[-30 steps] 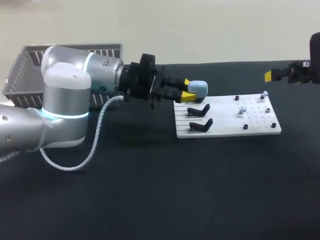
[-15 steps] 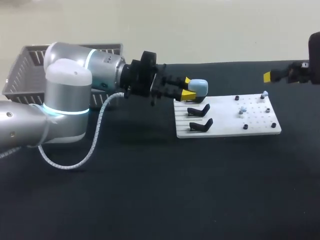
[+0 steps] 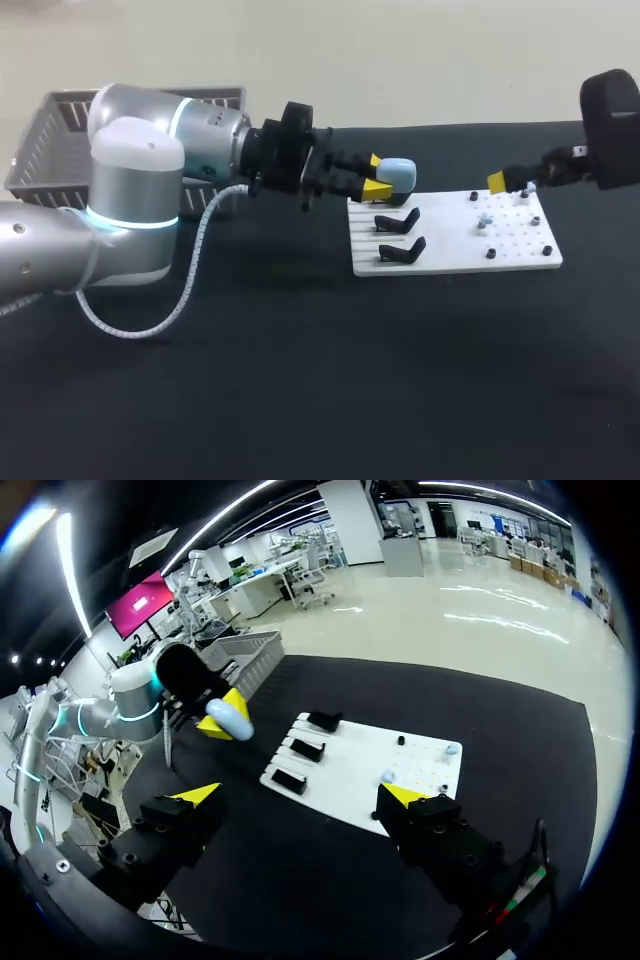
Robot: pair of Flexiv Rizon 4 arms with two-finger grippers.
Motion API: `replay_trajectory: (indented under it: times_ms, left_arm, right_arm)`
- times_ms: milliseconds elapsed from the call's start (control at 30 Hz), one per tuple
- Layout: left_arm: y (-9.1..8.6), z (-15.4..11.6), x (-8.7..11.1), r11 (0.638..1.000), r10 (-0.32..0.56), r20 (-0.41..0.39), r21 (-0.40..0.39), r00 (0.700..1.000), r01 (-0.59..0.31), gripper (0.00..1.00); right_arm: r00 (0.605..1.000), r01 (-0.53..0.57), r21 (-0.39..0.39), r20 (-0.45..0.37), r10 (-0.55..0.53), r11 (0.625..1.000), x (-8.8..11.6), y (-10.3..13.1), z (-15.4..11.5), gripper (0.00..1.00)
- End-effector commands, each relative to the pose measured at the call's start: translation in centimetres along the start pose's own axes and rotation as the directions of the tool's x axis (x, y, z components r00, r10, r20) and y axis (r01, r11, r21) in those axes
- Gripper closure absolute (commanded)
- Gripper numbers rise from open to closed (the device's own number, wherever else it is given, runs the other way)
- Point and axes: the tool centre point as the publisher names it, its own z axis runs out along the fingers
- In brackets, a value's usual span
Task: Pick up each earbud case from the left stands, insert the matching earbuds, close the lid, and place the case in the box.
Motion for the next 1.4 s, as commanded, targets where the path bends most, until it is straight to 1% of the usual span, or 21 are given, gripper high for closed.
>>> replay_trajectory:
  times_ms: [33, 100, 167, 267, 367, 567, 867, 1400]
  left_arm:
    - [0.1, 0.0, 0.1, 1.000, 0.001, 0.001, 0.000, 1.000, -0.001, 1.00]
    - [0.1, 0.0, 0.1, 1.000, 0.001, 0.001, 0.000, 1.000, -0.001, 1.00]
    - [0.1, 0.0, 0.1, 1.000, 0.001, 0.001, 0.000, 1.000, -0.001, 1.00]
    - [0.1, 0.0, 0.1, 1.000, 0.001, 0.001, 0.000, 1.000, -0.001, 1.00]
    - [0.1, 0.0, 0.1, 1.000, 0.001, 0.001, 0.000, 1.000, -0.001, 1.00]
    - [0.1, 0.0, 0.1, 1.000, 0.001, 0.001, 0.000, 1.000, -0.001, 1.00]
    - [0.1, 0.0, 0.1, 1.000, 0.001, 0.001, 0.000, 1.000, -0.001, 1.00]
    - [0.1, 0.0, 0.1, 1.000, 0.001, 0.001, 0.000, 1.000, -0.001, 1.00]
  right_arm:
    - [0.999, -0.002, 0.111, -0.041, 0.006, 0.994, -0.3, 3.5, -0.9, 0.00]
    - [0.997, 0.011, 0.117, -0.073, -0.003, 0.993, -0.5, 4.6, -0.4, 0.00]
    - [0.993, 0.044, 0.151, -0.116, -0.026, 0.988, -0.6, 5.4, 0.4, 0.00]
    - [0.987, 0.064, 0.191, -0.156, -0.034, 0.980, -0.8, 5.8, 1.8, 0.00]
    - [0.983, 0.076, 0.203, -0.177, -0.040, 0.976, -1.0, 6.2, 2.9, 0.00]
    - [0.976, 0.107, 0.265, -0.212, -0.050, 0.958, -1.4, 6.6, 4.5, 0.00]
    - [0.972, 0.111, 0.347, -0.234, -0.028, 0.931, -1.4, 5.8, 6.0, 0.00]
    - [0.976, 0.082, 0.360, -0.216, -0.002, 0.929, -2.2, 4.8, 7.6, 0.00]
